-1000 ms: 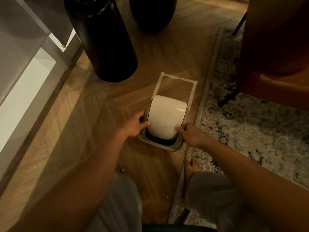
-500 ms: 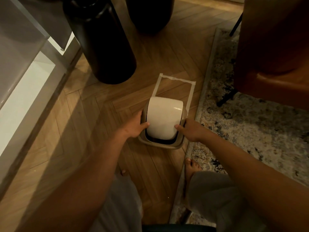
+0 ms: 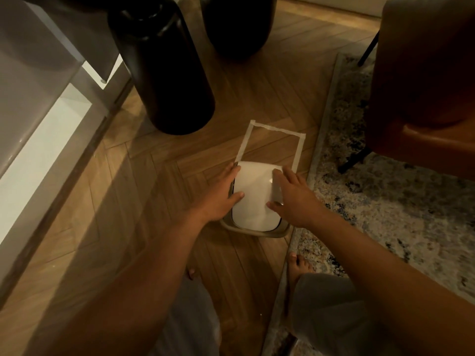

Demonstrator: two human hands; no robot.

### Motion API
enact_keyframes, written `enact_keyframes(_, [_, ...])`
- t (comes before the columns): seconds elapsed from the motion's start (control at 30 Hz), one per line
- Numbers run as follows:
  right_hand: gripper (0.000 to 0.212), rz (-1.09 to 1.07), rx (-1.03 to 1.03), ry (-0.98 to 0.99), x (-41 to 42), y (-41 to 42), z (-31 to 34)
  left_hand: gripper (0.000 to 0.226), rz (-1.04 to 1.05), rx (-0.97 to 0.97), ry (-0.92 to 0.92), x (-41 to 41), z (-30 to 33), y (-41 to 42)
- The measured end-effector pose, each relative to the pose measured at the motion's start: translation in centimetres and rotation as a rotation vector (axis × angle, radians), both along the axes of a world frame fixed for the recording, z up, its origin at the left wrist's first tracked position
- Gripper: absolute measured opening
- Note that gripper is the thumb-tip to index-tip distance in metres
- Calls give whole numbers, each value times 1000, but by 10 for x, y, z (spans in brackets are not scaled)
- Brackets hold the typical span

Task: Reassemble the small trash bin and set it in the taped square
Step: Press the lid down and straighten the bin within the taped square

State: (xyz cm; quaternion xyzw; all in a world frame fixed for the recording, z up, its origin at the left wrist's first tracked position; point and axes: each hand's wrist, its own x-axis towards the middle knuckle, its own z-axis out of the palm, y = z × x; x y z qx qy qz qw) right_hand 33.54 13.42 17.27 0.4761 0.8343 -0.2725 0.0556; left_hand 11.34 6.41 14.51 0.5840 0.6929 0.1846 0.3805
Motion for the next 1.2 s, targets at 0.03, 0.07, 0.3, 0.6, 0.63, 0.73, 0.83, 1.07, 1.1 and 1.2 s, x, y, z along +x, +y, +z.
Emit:
enact_keyframes(0.03, [93, 4, 5, -13, -1, 0, 0, 78, -3, -5, 3, 1, 0, 1])
enact_keyframes(0.07, [94, 7, 7, -24, -1, 0, -1, 80, -5, -11, 11, 1, 0, 2])
enact_keyframes(0.3, [103, -4, 7, 20, 6, -8, -9, 97, -49, 15, -13, -3, -3, -1])
enact_keyframes(0.6, [101, -105, -36, 210, 27, 1, -6, 108, -41, -13, -20, -12, 0, -13])
enact_keyframes(0.63, [108, -100, -55, 189, 28, -2, -7, 111, -28, -46, -26, -13, 0, -15])
enact_keyframes(0.73, [124, -78, -127, 145, 28, -12, -9, 119, -10, -96, -68, -14, 0, -20])
enact_keyframes(0.83, [137, -48, -174, 116, 30, -12, -8, 125, -9, -165, -87, -12, -2, -23])
enact_keyframes(1.07, [152, -51, -352, -51, 35, -22, -22, 137, 28, -219, -111, -8, -10, -24])
enact_keyframes(1.1, [152, -51, -360, -52, 34, -23, -26, 136, 25, -221, -122, -8, -11, -23])
enact_keyframes(1.2, [154, -96, -371, 28, 30, -24, -34, 132, 43, -195, -135, -5, -14, -22])
